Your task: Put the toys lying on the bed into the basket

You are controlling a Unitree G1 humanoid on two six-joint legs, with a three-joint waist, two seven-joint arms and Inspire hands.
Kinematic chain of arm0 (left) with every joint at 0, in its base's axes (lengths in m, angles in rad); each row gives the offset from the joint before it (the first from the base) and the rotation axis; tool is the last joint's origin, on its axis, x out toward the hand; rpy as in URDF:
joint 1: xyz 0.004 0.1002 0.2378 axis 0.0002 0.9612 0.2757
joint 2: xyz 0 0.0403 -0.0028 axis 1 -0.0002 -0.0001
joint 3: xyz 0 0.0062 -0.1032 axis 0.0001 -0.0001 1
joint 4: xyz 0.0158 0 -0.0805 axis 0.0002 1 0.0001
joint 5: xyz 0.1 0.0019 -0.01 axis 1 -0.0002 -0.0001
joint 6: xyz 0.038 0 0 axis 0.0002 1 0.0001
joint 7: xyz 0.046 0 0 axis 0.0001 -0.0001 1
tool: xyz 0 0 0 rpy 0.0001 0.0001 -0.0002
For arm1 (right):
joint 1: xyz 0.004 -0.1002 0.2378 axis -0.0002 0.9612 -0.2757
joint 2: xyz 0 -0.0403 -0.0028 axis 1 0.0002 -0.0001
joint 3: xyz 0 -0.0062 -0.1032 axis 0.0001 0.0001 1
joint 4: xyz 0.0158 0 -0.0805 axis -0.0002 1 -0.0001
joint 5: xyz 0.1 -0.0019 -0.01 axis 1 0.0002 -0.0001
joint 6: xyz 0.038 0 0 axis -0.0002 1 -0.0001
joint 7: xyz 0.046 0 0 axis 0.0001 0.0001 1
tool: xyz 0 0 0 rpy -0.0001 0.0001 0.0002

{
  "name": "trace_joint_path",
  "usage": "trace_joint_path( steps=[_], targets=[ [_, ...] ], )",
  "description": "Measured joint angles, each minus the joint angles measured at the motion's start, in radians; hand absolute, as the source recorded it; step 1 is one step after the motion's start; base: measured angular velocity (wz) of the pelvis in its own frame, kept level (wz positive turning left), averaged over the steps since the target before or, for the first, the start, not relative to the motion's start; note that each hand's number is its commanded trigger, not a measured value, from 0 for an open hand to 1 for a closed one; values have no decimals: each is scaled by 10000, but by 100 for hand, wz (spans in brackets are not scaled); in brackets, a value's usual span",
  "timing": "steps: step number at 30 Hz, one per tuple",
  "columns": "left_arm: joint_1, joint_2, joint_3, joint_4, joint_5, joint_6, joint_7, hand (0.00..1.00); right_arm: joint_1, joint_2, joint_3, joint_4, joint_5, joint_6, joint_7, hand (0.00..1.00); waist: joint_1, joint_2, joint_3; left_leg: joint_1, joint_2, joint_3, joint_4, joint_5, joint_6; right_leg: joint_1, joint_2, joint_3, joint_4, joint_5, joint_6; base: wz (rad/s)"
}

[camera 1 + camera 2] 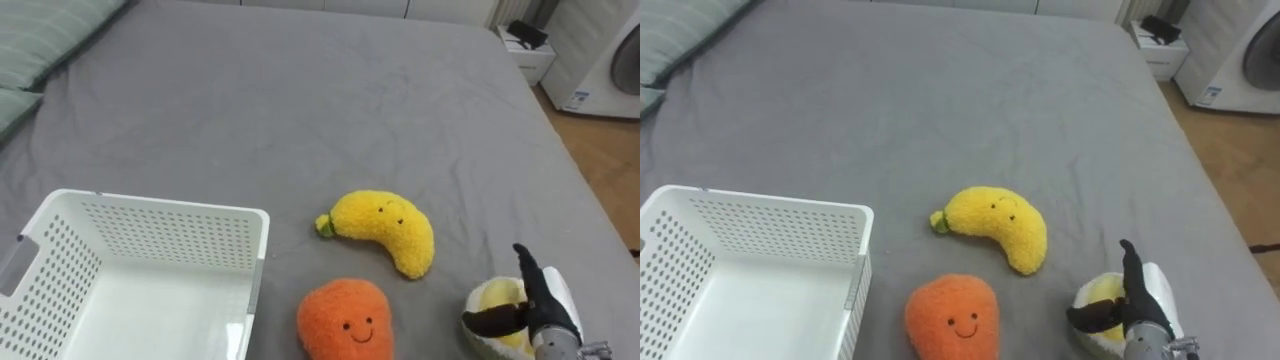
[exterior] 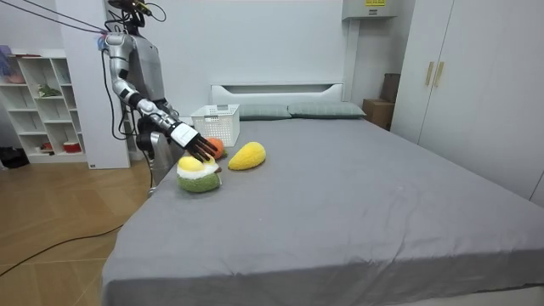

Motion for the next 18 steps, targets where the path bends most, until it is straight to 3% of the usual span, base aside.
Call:
trace_joint_path(
  steps=[18],
  targets=[
    [-11,3,-26,-135,4,-234,218,0,-741,-62,-75,2516,-690,-229,-857,0,200,-99,-11,-7,-94,-314,-1,30,45,126,-75,-292,-99,-15,26,4]
  ],
)
